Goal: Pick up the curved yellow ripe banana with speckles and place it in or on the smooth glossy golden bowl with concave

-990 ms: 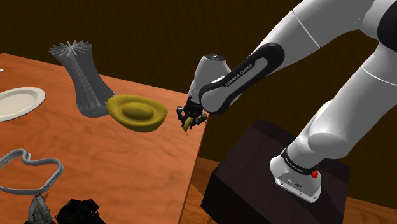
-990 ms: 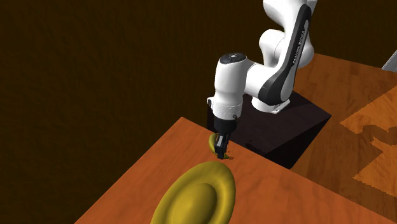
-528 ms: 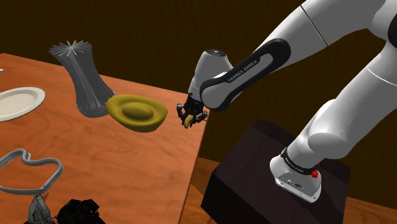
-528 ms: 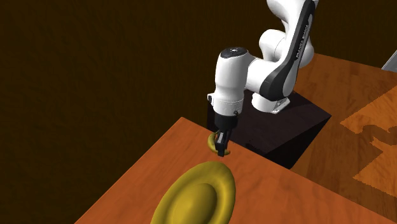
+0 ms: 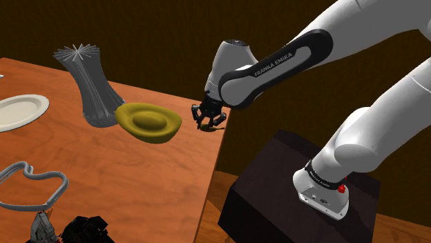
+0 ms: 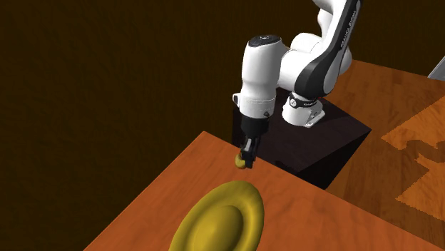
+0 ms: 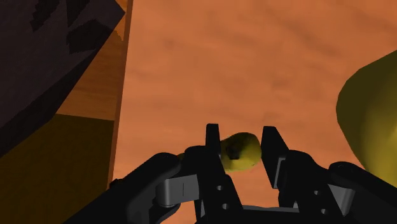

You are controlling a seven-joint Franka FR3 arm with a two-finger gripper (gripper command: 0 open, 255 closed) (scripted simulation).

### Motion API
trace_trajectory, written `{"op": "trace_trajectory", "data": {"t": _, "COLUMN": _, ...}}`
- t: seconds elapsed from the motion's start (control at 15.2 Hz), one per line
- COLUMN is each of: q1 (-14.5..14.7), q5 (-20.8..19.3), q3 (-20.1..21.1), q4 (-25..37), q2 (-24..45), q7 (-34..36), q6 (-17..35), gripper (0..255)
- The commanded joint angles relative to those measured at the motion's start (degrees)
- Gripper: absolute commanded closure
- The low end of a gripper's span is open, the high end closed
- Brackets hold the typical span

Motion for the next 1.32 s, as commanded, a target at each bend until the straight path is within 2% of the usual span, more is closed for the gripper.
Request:
{"op": "trace_trajectory", "data": {"t": 0.0, "q1": 0.0, "q5": 0.0, "q3": -0.1, "q4": 0.5, "q2": -1.4, "q7": 0.2, "q6": -1.9, "gripper": 255}}
{"op": "trace_trajectory", "data": {"t": 1.25, "q1": -0.5, "q5": -1.1, "q3": -2.1, "q4": 7.9, "q2": -10.6, "q7": 2.3, "q6": -18.3, "gripper": 255}}
